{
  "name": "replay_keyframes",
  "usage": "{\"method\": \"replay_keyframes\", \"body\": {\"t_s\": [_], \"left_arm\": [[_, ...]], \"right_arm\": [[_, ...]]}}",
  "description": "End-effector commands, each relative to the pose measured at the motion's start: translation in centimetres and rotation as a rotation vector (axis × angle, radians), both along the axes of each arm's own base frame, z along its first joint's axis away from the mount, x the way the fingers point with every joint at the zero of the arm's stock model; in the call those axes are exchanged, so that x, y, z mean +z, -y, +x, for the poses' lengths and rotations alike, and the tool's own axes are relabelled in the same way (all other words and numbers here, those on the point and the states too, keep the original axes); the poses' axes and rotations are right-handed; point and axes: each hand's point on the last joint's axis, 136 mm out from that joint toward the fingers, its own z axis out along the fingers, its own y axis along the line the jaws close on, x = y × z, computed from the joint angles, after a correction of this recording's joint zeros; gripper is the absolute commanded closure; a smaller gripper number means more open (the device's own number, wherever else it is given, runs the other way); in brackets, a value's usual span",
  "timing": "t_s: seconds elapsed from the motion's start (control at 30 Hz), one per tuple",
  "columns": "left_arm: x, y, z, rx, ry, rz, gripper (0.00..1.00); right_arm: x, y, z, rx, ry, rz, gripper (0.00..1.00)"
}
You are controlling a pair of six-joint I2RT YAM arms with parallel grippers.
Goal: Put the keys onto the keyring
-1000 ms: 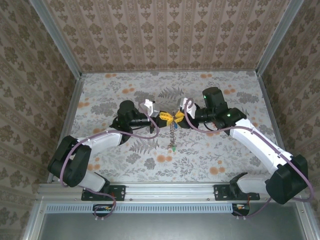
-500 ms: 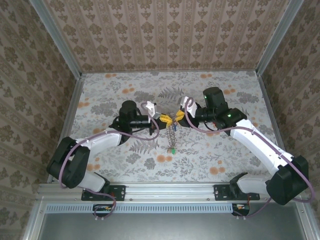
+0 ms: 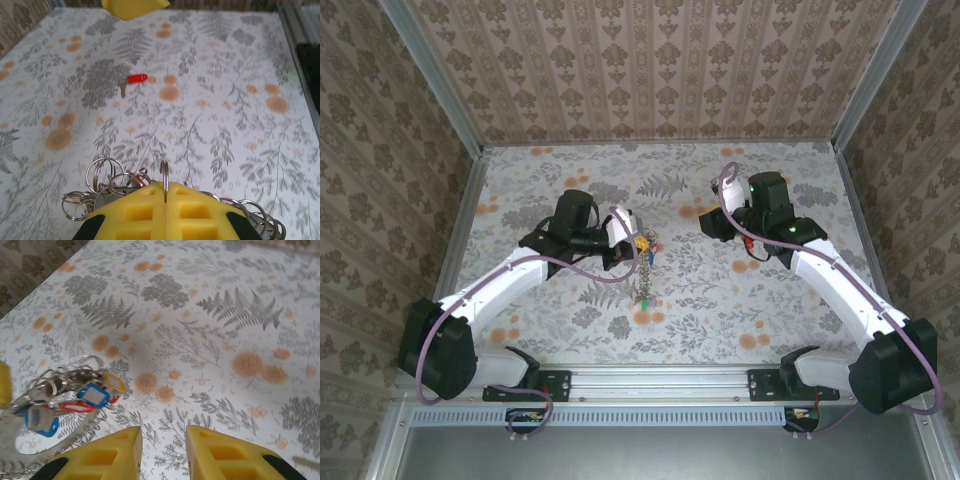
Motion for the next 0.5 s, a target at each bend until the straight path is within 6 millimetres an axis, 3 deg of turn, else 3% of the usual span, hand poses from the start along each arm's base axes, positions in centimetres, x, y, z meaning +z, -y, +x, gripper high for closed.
{"method": "replay_keyframes", "body": {"t_s": [0.0, 0.17, 0.47], "left_arm": [[0.5, -0.9, -1.0, -0.058, 0.043, 0.092, 1.00], [-1.2, 1.0, -1.3, -0.127, 0.016, 0.161, 1.00], [-4.9, 8.0, -2.4, -0.267, -0.026, 0.203, 1.00]], "right_arm": [[-3.1, 1.2, -0.2, -0.121, -0.165, 0.046, 0.69], [-5.3, 1.9, -0.5, -0.177, -0.257, 0.074, 0.68], [-9.5, 6.2, -2.1, -0.375, -0.442, 0.073, 0.63]]}}
